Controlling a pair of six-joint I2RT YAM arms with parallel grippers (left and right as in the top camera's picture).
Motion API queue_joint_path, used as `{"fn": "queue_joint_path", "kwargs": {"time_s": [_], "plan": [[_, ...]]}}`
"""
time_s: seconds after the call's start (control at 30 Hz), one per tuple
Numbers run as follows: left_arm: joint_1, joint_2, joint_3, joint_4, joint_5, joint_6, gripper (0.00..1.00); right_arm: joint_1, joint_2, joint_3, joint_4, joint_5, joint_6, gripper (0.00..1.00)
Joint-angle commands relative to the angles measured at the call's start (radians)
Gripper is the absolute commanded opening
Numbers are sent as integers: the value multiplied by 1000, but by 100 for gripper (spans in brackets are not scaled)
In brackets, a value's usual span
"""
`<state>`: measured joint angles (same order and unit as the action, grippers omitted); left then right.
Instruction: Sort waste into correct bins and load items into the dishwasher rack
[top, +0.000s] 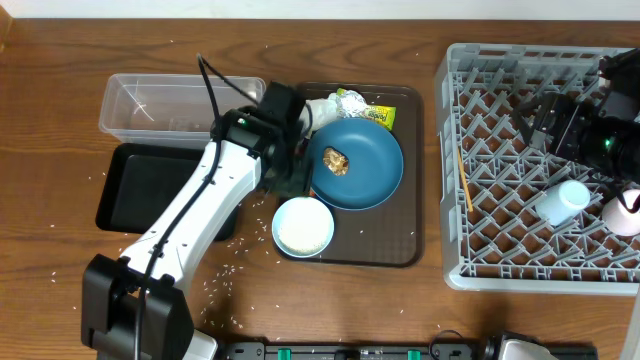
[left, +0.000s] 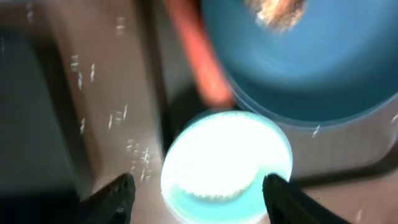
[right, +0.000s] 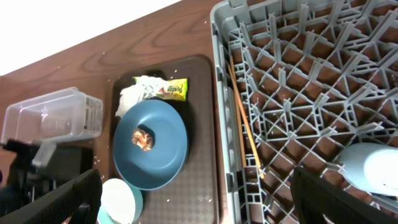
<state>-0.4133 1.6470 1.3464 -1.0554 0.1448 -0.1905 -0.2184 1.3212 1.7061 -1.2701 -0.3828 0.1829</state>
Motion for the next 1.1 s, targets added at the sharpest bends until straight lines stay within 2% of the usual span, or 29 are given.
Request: {"fn": "queue_joint_path", "kwargs": {"time_s": [0.0, 0.07, 0.23, 0.43, 0.53, 0.73, 0.9, 1.07], "plan": [[0, -12, -17, -26, -18, -13, 67, 7, -1, -1, 1, 21, 15, 91], [-3, -12, -17, -10, -10, -12, 67, 7, 0, -1, 5, 21, 14, 91], [-37, -7, -17, 154, 7, 22, 67, 7, 6, -1, 27, 20, 15, 91], [-55, 53, -17, 278, -45, 24, 66, 7, 8, -1, 10, 20, 15, 91], [-50, 106, -17, 315, -108, 23, 66, 7, 8, -1, 4, 20, 15, 91], [-43, 208, -17, 375, -101, 23, 66, 7, 8, -1, -2, 20, 15, 91], [-43, 252, -17, 403, -24, 22, 48, 7, 8, -1, -4, 20, 14, 91], [-43, 305, -17, 401, -16, 21, 31, 7, 9, -1, -6, 21, 13, 92]]}}
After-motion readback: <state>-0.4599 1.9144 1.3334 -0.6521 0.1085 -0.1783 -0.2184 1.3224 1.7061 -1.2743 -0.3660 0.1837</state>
